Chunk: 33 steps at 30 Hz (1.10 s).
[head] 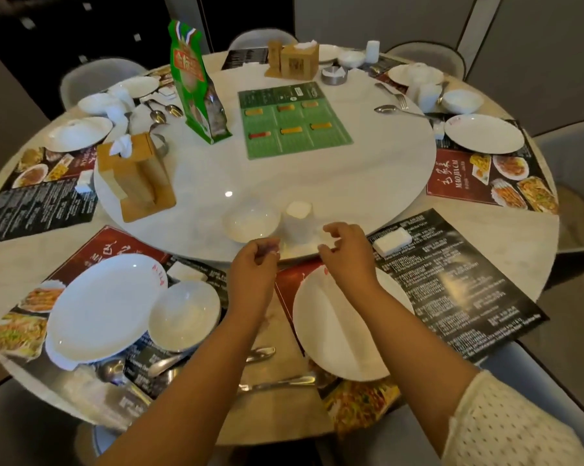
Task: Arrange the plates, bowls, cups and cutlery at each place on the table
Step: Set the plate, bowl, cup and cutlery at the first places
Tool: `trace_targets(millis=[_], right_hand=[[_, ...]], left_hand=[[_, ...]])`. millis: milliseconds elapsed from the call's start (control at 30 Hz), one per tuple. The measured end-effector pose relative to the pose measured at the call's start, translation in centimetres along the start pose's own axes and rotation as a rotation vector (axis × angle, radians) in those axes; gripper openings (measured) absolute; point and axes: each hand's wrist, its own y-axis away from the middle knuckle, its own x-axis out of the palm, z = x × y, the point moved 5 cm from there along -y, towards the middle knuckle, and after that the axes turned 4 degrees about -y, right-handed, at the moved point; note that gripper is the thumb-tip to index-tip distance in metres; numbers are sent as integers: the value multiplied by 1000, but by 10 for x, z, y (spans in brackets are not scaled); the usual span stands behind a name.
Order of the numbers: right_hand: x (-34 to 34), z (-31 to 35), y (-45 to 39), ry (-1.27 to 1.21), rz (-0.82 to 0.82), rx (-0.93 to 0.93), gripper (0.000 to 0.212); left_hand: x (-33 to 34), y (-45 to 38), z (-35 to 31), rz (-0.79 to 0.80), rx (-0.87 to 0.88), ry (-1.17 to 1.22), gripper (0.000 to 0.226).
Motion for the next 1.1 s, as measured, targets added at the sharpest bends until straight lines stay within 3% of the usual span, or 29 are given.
trace_targets(millis=[167,267,500,633,733,933,1100], right_hand=[[31,21,-57,73,70,-85,69],[48,17,-74,114,144,-88,78],[32,6,-74,3,63,-84,74],[0,-8,-47,-307,-128,32,57],[-15,-21,-27,-465,-148,118,53],[-57,-53,-8,-376,-222,167,63],[-100,-87,-23,-202,-280,226,75]], left_hand=[[15,-43,-7,11,-53,64,22],[22,-56,-7,10,-68,86,22],[40,-55,1,85,-70,147,24],[61,-46,7,183,-242,231,28],[80,-42,-3,252,-348,403,23],[117,-30,-29,303,-139,309,13],[171,-29,-61,485,-69,292,28]])
